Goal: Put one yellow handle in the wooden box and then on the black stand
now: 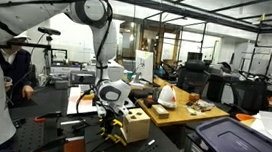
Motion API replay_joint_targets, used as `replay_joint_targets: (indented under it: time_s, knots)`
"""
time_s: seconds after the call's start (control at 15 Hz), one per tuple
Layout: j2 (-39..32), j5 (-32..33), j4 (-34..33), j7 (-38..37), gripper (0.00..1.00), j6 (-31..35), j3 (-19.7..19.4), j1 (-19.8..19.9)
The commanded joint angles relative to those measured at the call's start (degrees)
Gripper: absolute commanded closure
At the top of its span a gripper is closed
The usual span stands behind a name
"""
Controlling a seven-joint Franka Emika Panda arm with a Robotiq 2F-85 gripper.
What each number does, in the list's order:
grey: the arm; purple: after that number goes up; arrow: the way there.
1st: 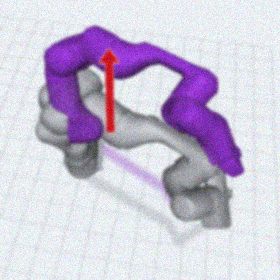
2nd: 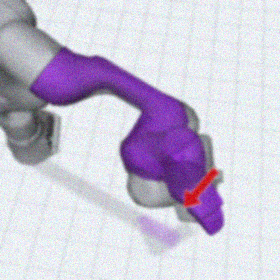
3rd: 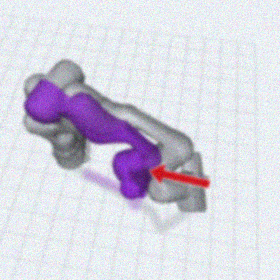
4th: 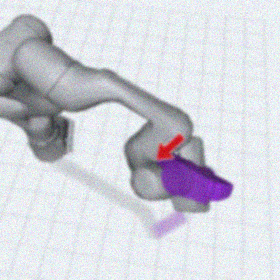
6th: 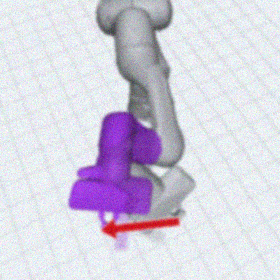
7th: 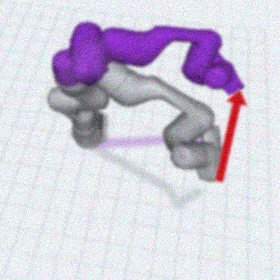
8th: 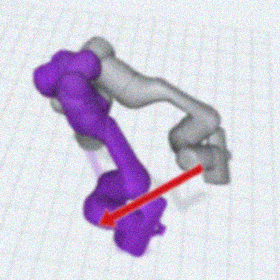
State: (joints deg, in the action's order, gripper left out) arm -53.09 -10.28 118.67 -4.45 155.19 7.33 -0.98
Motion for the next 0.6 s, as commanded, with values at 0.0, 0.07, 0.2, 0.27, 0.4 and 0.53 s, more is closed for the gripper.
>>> replay_joint_targets:
  time_s: [0.0, 0.07, 0.2, 0.27, 0.4, 0.53]
  knots:
    - [-0.7, -1.1, -0.8, 2.5, 0.0, -0.9, 2.8, 3.1]
    - [-1.0, -1.0, -1.0, 2.7, 0.0, -1.0, 3.0, 3.3]
    - [-1.4, -0.9, -1.2, 2.5, 0.0, -1.1, 3.1, 3.6]
    - [-1.6, -0.9, -1.4, 2.5, 0.0, -1.1, 3.1, 3.7]
    - [-2.1, -0.8, -1.6, 2.3, 0.0, -1.1, 2.9, 3.5]
    - [-2.8, -0.6, -2.1, 2.0, 0.0, -1.1, 2.6, 3.2]
